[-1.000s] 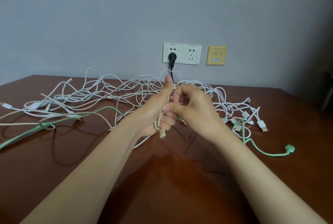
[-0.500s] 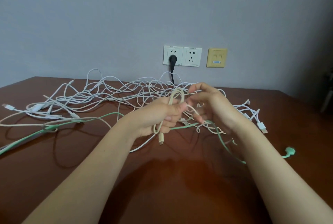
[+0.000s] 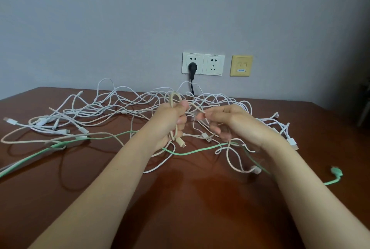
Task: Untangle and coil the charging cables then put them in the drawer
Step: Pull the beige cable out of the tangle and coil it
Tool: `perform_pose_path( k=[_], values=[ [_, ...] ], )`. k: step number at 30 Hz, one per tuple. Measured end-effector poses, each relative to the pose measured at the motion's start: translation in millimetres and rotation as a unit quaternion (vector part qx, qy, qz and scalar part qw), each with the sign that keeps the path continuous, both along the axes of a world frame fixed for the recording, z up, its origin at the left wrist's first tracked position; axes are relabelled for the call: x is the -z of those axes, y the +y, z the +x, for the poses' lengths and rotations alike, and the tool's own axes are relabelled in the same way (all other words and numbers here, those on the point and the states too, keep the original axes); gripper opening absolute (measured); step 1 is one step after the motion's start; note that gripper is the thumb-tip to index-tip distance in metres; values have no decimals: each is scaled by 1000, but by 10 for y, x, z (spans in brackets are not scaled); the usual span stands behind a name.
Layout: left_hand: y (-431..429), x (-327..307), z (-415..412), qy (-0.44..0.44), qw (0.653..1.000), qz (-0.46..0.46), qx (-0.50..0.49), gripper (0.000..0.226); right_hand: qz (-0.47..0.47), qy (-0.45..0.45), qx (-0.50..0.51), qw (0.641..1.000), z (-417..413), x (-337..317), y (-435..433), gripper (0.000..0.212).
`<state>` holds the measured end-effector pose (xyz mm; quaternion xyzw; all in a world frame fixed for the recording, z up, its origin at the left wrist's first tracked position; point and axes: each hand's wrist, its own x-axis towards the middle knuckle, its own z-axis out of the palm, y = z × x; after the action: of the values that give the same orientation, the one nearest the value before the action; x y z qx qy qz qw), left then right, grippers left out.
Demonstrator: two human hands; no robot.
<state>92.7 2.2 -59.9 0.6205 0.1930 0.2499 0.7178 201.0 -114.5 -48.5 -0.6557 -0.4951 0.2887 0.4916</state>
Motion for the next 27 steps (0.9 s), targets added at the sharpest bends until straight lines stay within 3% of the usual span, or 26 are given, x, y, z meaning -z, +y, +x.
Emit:
perform_pose_path(
  k=[7,14,17,19,23,27],
  values=[
    [-120,61,4,99,986,93,96,25,75,-25,49,996,-61,53,64,29],
    [-186,90,-13,130,963,134,196,30,117,-113,151,975,-50,171,146,20],
    [-198,105,-18,128,958,139,216,35,64,-269,164,947,-101,142,115,15],
    [-198,110,-17,122,957,144,221,36,39,-333,167,927,-113,134,83,29],
    [-224,104,-16,104,953,165,231,35,62,-309,170,934,-116,113,80,46],
    [-247,76,-27,70,959,154,228,29,121,-156,179,964,-147,73,103,50]
  ],
)
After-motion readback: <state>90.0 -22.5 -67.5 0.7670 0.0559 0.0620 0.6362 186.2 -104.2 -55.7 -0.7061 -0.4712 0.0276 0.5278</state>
